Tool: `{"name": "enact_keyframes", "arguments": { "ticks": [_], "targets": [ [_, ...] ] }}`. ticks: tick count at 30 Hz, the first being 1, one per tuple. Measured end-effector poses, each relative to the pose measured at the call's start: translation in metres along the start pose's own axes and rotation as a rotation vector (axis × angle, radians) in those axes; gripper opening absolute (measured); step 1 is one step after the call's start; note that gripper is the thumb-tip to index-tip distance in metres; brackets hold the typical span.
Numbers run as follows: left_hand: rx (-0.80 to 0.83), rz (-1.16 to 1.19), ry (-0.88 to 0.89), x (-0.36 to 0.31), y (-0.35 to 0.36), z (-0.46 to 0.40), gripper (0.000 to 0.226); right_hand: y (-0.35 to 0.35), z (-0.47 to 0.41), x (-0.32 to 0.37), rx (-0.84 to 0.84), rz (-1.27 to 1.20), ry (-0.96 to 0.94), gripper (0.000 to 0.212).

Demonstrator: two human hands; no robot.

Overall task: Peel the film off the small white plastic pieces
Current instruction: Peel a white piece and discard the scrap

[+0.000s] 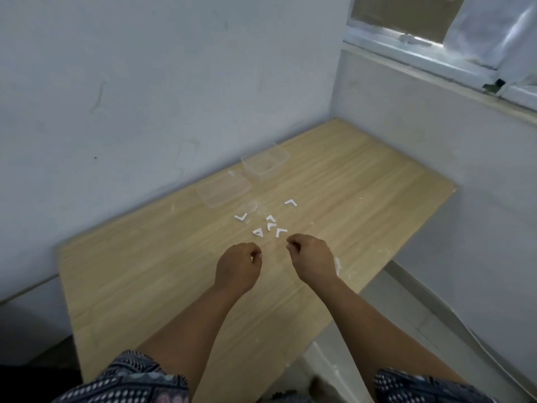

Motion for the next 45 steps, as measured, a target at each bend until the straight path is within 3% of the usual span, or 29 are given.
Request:
{"name": "enact_keyframes", "arguments": {
  "ticks": [19, 26, 30, 36, 42, 45],
  "targets": [
    [-0.146, 0.004, -0.348, 0.016, 0.046, -0.115, 0.017, 0.034, -0.225, -0.016, 0.194, 0.155, -0.058, 0.024],
    [-0.171, 0.021, -0.441, 0.022, 0.051, -0.123, 0.019, 0.063, -0.261, -0.019, 0.302, 0.212, -0.088, 0.034],
    [-0.200, 0.028, -0.475, 0.024, 0.049, -0.122, 0.020, 0.070, -0.265, -0.018, 0.305, 0.207, -0.110, 0.025],
    [-0.243, 0.039, -0.438, 0.018, 0.035, -0.121, 0.019, 0.060, -0.258, -0.013, 0.334, 0.003, -0.002, 0.008],
    [-0.354, 0.079, -0.366, 0.009, -0.003, -0.121, 0.022, 0.036, -0.223, 0.040, 0.376, -0.374, -0.025, 0.002],
    [-0.457, 0.149, -0.336, 0.003, -0.032, -0.118, 0.022, 0.020, -0.197, 0.073, 0.440, -0.594, -0.014, 0.010]
  ]
}}
Point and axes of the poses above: each hand's wrist, its own z-axis away from the middle knuckle, its own y-axis out of the palm, x = y × z, the point moved 8 cm from there along -z, towards the middle knuckle, and after that the axes turned 11 degrees about y, right-handed, at the moved point
